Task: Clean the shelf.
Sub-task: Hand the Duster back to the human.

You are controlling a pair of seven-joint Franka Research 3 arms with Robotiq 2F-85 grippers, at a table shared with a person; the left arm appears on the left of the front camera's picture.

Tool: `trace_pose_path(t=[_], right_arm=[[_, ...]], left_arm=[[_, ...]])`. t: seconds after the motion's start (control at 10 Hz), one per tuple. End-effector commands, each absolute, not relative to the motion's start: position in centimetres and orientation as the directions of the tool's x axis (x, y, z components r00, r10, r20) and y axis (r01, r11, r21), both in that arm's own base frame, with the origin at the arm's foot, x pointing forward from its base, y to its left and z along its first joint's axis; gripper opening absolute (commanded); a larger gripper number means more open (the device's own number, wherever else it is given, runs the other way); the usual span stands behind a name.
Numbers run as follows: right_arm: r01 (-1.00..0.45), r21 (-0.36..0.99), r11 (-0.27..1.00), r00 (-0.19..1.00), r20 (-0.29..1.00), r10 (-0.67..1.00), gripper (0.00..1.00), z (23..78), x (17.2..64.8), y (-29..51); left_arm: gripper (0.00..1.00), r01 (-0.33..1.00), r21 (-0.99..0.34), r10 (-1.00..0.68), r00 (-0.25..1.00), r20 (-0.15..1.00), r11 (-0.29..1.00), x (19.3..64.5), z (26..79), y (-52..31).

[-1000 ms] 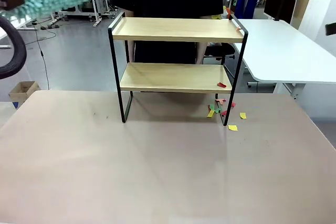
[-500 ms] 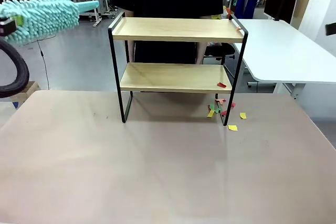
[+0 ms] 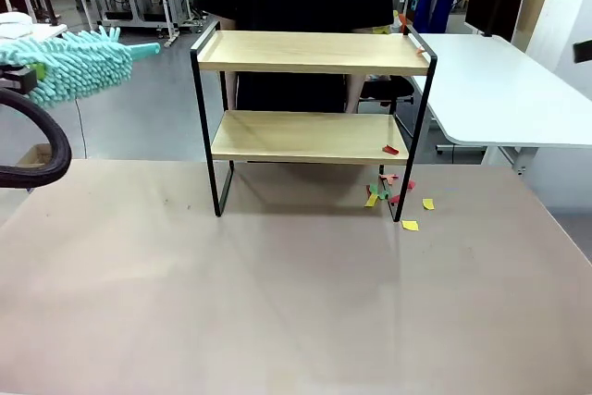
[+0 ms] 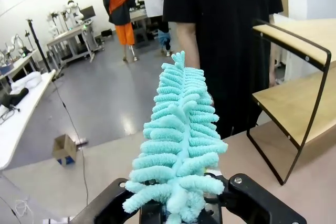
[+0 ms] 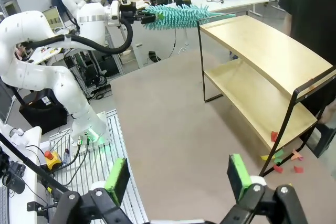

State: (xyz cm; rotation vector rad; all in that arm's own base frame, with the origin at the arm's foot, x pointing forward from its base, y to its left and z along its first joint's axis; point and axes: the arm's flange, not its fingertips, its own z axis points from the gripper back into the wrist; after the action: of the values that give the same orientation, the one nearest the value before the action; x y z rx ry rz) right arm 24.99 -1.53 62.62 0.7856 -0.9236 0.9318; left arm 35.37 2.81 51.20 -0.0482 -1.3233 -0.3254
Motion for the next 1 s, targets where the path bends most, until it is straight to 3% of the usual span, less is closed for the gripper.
trace_pose_path(t=[0.0, 0.2, 0.3, 0.9], right_arm=[[-0.916, 0.141, 0.376, 0.265, 0.916, 0.301, 1.0, 62.8, 25.2, -1.5], [-0.916, 0.141, 0.376, 0.265, 0.916, 0.301, 1.0, 62.8, 25.2, -1.5], [-0.916, 0.141, 0.376, 0.265, 0.916, 0.301, 1.0, 62.8, 25.2, -1.5], [-0.916, 0.141, 0.376, 0.265, 0.916, 0.301, 1.0, 62.8, 25.2, -1.5]], left_arm=[[0.17, 0.259, 0.14, -0.199, 0.216, 0.956, 0.956, 33.1, 48.5, 1.9], [0.17, 0.244, 0.13, -0.181, 0.2, 0.963, 0.961, 33.0, 48.3, 2.1], [0.17, 0.262, 0.125, -0.189, 0.235, 0.954, 0.957, 35.7, 49.8, 1.8], [0.17, 0.262, 0.125, -0.189, 0.235, 0.954, 0.957, 35.7, 49.8, 1.8]])
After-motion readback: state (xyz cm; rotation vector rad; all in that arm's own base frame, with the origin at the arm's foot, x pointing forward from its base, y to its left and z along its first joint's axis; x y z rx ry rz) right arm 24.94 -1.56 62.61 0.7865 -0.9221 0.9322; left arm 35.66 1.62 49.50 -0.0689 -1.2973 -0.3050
